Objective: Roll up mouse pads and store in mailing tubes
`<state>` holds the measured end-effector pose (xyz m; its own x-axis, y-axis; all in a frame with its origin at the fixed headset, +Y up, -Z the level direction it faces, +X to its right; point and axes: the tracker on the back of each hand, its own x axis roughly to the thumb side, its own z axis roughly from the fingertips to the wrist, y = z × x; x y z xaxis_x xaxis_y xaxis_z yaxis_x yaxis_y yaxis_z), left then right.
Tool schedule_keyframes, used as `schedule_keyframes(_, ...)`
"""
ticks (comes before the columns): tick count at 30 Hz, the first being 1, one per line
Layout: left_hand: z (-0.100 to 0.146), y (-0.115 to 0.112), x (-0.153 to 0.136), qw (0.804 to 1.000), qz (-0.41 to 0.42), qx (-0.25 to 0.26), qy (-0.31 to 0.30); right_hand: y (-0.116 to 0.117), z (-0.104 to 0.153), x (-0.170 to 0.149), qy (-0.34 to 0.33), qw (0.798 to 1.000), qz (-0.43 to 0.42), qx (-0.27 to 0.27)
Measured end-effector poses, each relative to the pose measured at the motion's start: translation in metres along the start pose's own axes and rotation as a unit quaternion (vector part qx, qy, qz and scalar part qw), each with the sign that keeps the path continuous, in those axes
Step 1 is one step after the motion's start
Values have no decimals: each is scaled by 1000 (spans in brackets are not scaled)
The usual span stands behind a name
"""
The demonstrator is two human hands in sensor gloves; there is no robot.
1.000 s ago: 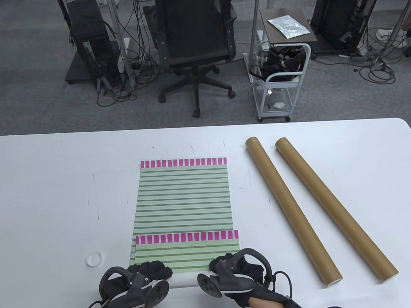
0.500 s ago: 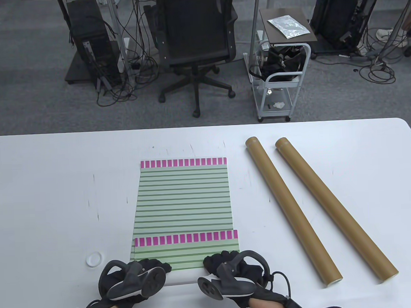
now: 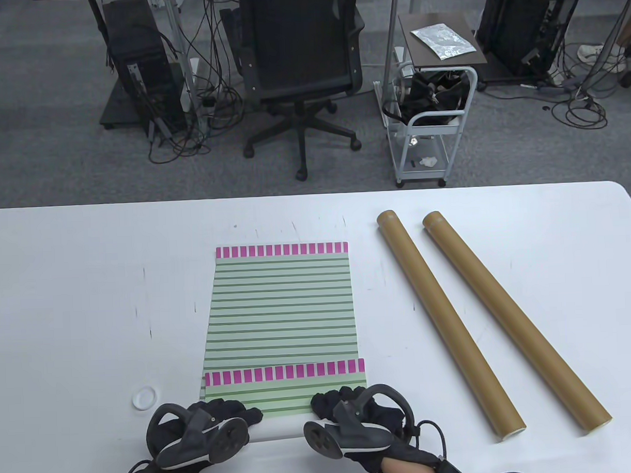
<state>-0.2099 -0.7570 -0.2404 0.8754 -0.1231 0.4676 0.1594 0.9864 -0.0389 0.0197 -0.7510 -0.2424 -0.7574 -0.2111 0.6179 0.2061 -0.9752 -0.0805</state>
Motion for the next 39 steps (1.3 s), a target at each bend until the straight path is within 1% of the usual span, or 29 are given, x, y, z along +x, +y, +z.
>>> schedule_keyframes(1, -1, -1, -2, 1000, 10, -7, 3, -3, 2, 1, 3, 999, 14, -36)
schedule_keyframes(2, -3, -1, -3, 1000, 19, -12, 7, -4, 2, 2, -2, 999, 25, -39)
schedule_keyframes(3, -4, -2, -4, 999, 30, -19, 9, -3, 0, 5, -11, 999, 30, -28)
schedule_keyframes(5, -4, -3, -6, 999, 42, -28, 7, -3, -1, 5, -6, 999, 24, -26)
schedule_keyframes(8, -3, -4, -6, 998, 16, -51, -16, -2, -3, 3, 0, 1000, 10, -17)
schedule_keyframes(10, -3, -3, -3, 999, -24, -29, -12, -2, -4, 2, 3, 1000, 3, -12)
schedule_keyframes(11, -3, -3, -1, 999, -36, -25, -15, -2, -4, 2, 4, 1000, 2, -11)
schedule_keyframes(14, -3, -2, -1, 999, -39, -15, -17, -4, -2, 2, 8, 1000, 6, -2)
schedule_keyframes(16, -5, -1, -3, 999, -17, -25, -17, -5, -4, 1, 14, 1000, -9, 21)
schedule_keyframes(20, -7, -1, -7, 999, 20, -35, -8, -4, -5, 1, 22, 999, -19, 24)
schedule_keyframes(22, -7, -2, -6, 999, 30, -37, 1, -2, -6, 1, 24, 999, -16, 21)
schedule_keyframes(24, -9, -2, -8, 999, 15, -32, 12, 1, -7, 0, 27, 999, -17, 20)
schedule_keyframes(25, -10, -2, -9, 999, 13, -38, 16, 2, -8, -2, 29, 999, -20, 18)
schedule_keyframes(27, -12, -3, -11, 998, 33, -45, 26, 2, -7, -3, 33, 999, -24, 14)
schedule_keyframes(30, -15, -5, -13, 997, 37, -52, 38, -5, -2, -5, 39, 999, 9, -28)
schedule_keyframes(32, -15, -5, -14, 997, 39, -54, 39, -5, -3, -3, 36, 999, 16, -21)
schedule_keyframes(33, -15, -6, -15, 997, 36, -57, 41, -5, -4, -1, 40, 999, 22, -28)
schedule_keyframes(35, -14, -7, -15, 997, 19, -55, 42, -5, -6, -1, 42, 999, 24, -23)
schedule_keyframes(36, -12, -6, -14, 998, 7, -43, 42, -4, -7, -1, 45, 999, 18, -20)
schedule_keyframes(37, -9, -4, -13, 999, -11, -14, 45, -2, -7, -3, 46, 999, 14, -17)
schedule_keyframes(38, -7, -3, -12, 999, -23, 5, 42, -1, -8, -3, 48, 999, 12, -15)
schedule_keyframes(39, -6, -1, -11, 999, -41, 7, 26, 0, -9, -5, 51, 999, 4, -10)
